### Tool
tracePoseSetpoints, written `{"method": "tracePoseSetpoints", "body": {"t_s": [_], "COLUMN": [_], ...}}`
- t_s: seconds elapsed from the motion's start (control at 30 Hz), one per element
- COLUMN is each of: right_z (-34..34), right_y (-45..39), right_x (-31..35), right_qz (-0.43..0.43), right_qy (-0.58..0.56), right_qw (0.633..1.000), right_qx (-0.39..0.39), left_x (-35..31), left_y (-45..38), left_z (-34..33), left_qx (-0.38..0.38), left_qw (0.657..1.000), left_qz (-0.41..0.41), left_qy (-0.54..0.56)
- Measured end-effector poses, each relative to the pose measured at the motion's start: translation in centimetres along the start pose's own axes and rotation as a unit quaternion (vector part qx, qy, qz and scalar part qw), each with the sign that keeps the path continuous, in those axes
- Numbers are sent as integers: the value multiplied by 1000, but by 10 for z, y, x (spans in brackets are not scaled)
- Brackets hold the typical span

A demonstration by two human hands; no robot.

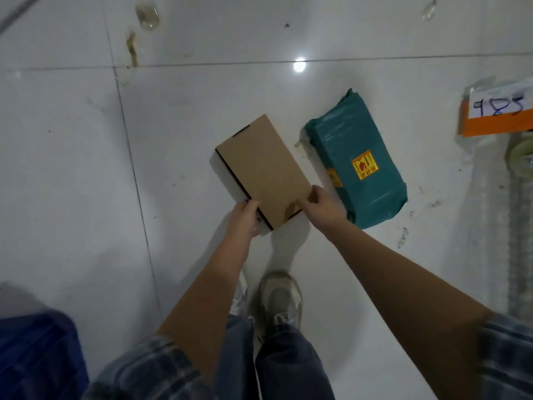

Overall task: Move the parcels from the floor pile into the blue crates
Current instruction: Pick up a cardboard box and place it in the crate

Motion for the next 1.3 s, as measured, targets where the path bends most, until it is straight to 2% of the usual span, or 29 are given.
{"method": "tracePoseSetpoints", "body": {"t_s": [0.13, 0.23, 0.3, 0.4, 0.47, 0.53, 0.6, 0.67, 0.7, 0.73, 0.83, 0.9, 0.97, 1.03, 1.1, 1.17, 1.2, 1.27, 1.3], "right_z": [-9, -9, -2, 2, -4, -12, -22, -37, -39, -32, 18, 42, 52, 52, 47, 47, 48, 50, 49], "right_y": [3, 20, 39, 75, 104, 134, 163, 184, 191, 195, 182, 174, 170, 176, 192, 206, 212, 226, 234], "right_x": [-8, -1, 10, 38, 59, 80, 100, 107, 108, 108, 101, 99, 98, 99, 103, 112, 117, 124, 128], "right_qz": [-36, -16, 22, 141, 201, 261, 327, 346, 332, 307, 213, 168, 132, 88, 67, 78, 81, 88, 92], "right_qy": [-150, -169, -111, 34, 111, 158, 167, 141, 120, 90, 2, 22, 28, 9, 22, 3, -27, -80, -97], "right_qw": [988, 985, 993, 983, 965, 944, 926, 927, 932, 944, 977, 985, 990, 986, 969, 967, 970, 976, 976], "right_qx": [5, 11, -33, -115, -128, -128, -85, 30, 77, 85, -27, -30, 36, 141, 235, 243, 226, 185, 171], "left_x": [4, 8, 6, -14, -32, -39, -43, -52, -54, -55, -55, -52, -49, -45, -44, -52, -58, -60, -53], "left_y": [1, 13, 24, 47, 67, 86, 99, 110, 116, 123, 147, 165, 184, 204, 222, 237, 242, 256, 266], "left_z": [-1, 8, 19, 32, 28, 28, 42, 63, 70, 75, 89, 97, 102, 107, 114, 128, 142, 180, 194], "left_qx": [10, 0, -27, -66, -32, -18, -55, -98, -96, -75, 18, 79, 144, 199, 219, 176, 120, 2, -21], "left_qw": [998, 995, 998, 996, 999, 999, 998, 993, 992, 991, 985, 973, 958, 945, 941, 957, 972, 990, 989], "left_qz": [30, 58, 55, 7, -4, 24, 14, -31, -42, -48, -45, -33, -24, -12, -15, -55, -89, -135, -142], "left_qy": [62, 78, 23, -58, -7, 30, 1, -49, -77, -103, -166, -213, -245, -260, -257, -222, -179, -29, 43]}}
Point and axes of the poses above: each hand's wrist, its own y-axis away from the middle knuckle, its own z-axis out of the back of the hand, x = y × z, the point moved 9 cm from there along -y, towards the middle knuckle, and after that the axes turned 1 degree about -x, right-handed, at the moved point
